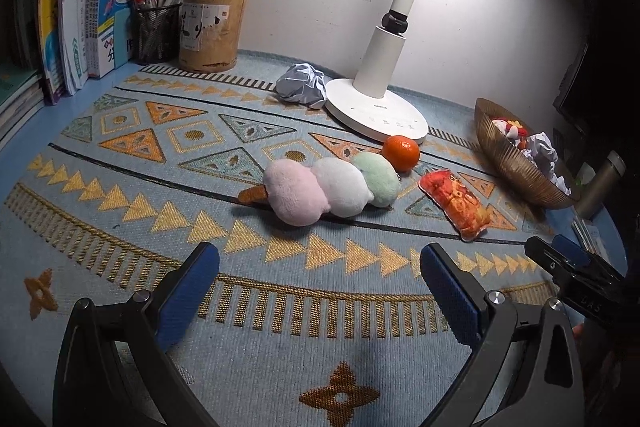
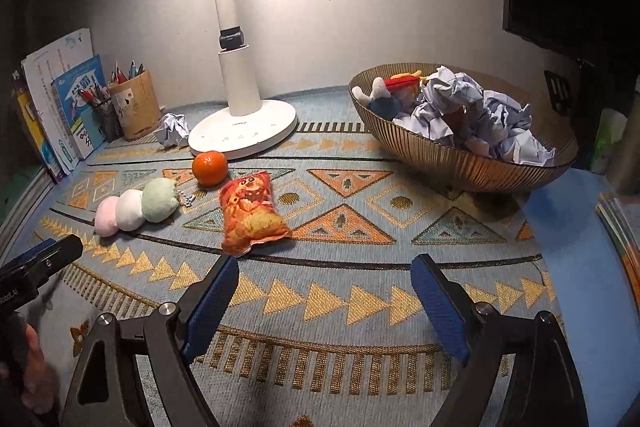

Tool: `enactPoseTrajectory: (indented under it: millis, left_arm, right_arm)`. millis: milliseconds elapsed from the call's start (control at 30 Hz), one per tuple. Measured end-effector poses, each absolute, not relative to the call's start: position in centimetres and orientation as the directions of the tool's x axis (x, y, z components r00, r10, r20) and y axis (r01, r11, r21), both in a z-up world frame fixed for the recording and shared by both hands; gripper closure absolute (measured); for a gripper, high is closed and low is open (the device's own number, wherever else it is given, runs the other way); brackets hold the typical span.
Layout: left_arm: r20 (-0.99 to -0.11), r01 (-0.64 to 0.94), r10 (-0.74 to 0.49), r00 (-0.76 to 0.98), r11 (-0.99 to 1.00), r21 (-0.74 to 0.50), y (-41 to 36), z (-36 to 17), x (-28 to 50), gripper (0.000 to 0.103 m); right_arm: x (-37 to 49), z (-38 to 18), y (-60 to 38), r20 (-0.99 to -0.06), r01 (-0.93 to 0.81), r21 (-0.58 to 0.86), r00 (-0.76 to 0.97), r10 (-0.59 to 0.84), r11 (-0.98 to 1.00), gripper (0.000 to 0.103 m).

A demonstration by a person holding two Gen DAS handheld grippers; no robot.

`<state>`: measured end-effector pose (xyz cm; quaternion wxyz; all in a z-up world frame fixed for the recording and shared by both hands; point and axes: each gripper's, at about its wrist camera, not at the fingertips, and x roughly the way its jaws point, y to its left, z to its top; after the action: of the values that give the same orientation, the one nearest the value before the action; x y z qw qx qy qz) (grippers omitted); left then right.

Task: Organize objects
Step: 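Grasp the pastel caterpillar plush with the left tool while the right tool grasps the snack bag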

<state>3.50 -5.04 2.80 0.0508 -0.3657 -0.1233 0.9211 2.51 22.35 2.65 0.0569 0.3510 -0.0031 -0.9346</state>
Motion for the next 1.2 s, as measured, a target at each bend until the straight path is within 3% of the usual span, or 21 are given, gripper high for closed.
enactPoseTrajectory:
  millis: [67, 267, 333, 467, 533, 633, 733, 800, 967, 1100, 1200]
  left_arm:
    - [-0.663, -0.066, 0.228, -0.713, -0.963, -0.259, -4.7, 3.2, 3.1, 0.002]
    - [-0.694, -0.317, 0.198, -0.693, -0.947, 0.047, -2.3, 5.2, -0.2, 0.002]
    - [-0.734, -0.377, 0.195, -0.651, -0.922, 0.089, -2.1, 4.3, -2.3, 0.002]
    - [-0.796, -0.456, 0.242, -0.555, -0.889, 0.048, -2.8, 2.0, -5.8, 0.004]
    - [-0.807, -0.492, 0.328, -0.490, -0.869, -0.055, -3.5, 1.2, -7.1, 0.007]
    - [-0.793, -0.503, 0.411, -0.450, -0.850, -0.156, -4.5, 1.1, -8.1, 0.009]
    - [-0.814, -0.514, 0.368, -0.449, -0.852, -0.101, -3.9, 0.9, -8.3, 0.014]
    - [-0.821, -0.535, 0.338, -0.461, -0.844, -0.047, -3.0, 0.8, -7.9, 0.023]
    - [-0.815, -0.535, 0.323, -0.480, -0.844, -0.020, -1.9, 1.0, -6.8, 0.042]
    - [-0.811, -0.416, 0.277, -0.515, -0.908, -0.045, -2.2, 1.4, -5.8, 0.049]
    - [-0.785, -0.239, 0.217, -0.580, -0.967, -0.091, -2.6, 2.4, -4.0, 0.049]
  right_arm:
    - [2.3, 2.6, 22.3, -0.661, 0.115, 0.052, -0.741, -0.121, -0.992, 0.016]
    - [0.0, 3.1, 21.0, -0.710, 0.215, 0.105, -0.667, -0.225, -0.971, 0.018]
    - [-1.5, 3.3, 20.2, -0.725, 0.253, 0.115, -0.640, -0.255, -0.961, 0.018]
    - [-4.3, 2.6, 19.1, -0.752, 0.295, 0.110, -0.600, -0.274, -0.949, 0.023]
    - [-5.6, 2.0, 18.8, -0.770, 0.309, 0.123, -0.570, -0.287, -0.943, 0.030]
    - [-7.0, 1.2, 18.3, -0.791, 0.320, 0.130, -0.536, -0.293, -0.938, 0.032]
    - [-7.4, 0.7, 17.5, -0.797, 0.348, 0.140, -0.516, -0.314, -0.927, 0.032]
    - [-7.5, 0.4, 16.7, -0.803, 0.359, 0.097, -0.522, -0.286, -0.928, 0.035]
    - [-7.3, 0.2, 15.2, -0.809, 0.371, -0.013, -0.549, -0.208, -0.929, 0.061]
    - [-6.8, 0.5, 15.9, -0.809, 0.329, 0.054, -0.539, -0.234, -0.943, 0.068]
    - [-6.0, 0.9, 17.5, -0.810, 0.241, 0.151, -0.526, -0.260, -0.959, 0.070]
